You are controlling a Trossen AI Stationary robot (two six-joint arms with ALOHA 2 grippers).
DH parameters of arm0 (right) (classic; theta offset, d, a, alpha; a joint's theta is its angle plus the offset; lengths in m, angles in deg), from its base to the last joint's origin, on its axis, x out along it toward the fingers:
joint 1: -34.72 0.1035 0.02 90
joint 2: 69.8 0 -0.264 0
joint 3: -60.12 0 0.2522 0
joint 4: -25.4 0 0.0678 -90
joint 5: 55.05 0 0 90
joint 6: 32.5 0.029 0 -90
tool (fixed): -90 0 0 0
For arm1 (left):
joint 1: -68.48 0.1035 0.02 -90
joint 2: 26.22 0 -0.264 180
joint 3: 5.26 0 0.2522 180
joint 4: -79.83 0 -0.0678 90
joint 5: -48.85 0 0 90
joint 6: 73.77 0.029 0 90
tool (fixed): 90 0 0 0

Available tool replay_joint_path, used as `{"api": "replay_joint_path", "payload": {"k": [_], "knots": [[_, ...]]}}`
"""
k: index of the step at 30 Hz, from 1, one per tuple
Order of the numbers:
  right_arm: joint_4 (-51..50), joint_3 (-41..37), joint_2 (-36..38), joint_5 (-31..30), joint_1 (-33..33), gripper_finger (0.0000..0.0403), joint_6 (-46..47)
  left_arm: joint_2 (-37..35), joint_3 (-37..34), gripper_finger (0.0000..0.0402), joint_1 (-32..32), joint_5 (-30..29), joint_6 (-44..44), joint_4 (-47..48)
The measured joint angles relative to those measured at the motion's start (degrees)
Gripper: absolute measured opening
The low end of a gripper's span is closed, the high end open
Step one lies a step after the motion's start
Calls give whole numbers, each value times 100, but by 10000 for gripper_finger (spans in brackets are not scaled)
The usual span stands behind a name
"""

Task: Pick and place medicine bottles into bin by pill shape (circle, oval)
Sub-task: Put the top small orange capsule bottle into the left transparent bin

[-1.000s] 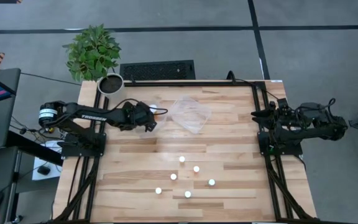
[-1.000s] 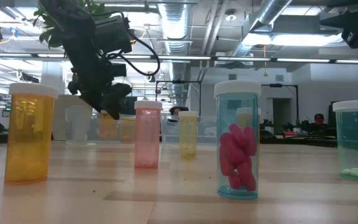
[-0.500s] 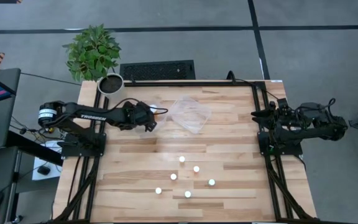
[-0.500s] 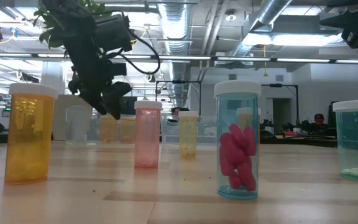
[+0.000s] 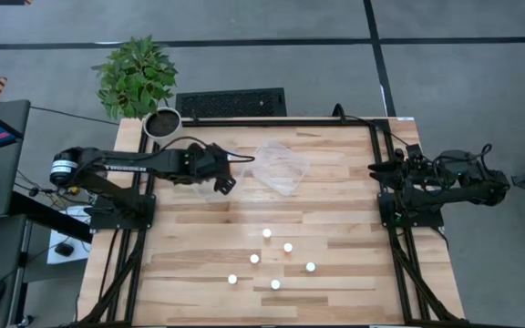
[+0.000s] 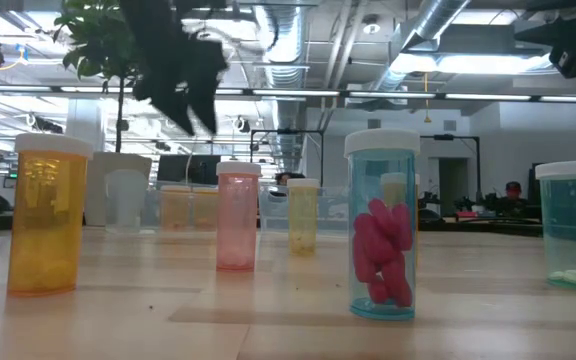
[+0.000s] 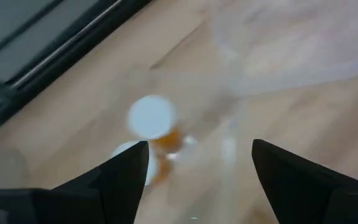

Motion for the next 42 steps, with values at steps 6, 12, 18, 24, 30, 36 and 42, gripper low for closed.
{"api": "replay_joint_path", "payload": {"k": [6, 12, 18, 24, 30, 36, 42], "knots": [[3, 0, 0, 7, 0, 187, -5, 0, 675, 279, -688, 859, 176, -718], [-10, 0, 0, 9, 0, 186, -4, 46, 890, 279, -1557, 1053, 260, -1892], [-13, 0, 2, 12, 0, 189, -4, 339, 898, 279, -2161, 659, 302, -2577], [-40, -1, 2, 12, 0, 187, -4, 855, 899, 279, -2357, 677, 280, -2821], [-77, -2, 2, 12, 0, 191, 1, 1519, 894, 279, -2379, 1019, 763, -3556], [-87, -2, 2, 18, 0, 190, 38, 2159, 1010, 279, -2274, 1312, 1276, -3974], [-116, -2, 2, 18, 0, 191, 42, 2793, 1594, 279, -2247, 1603, 2040, -3930]]}}
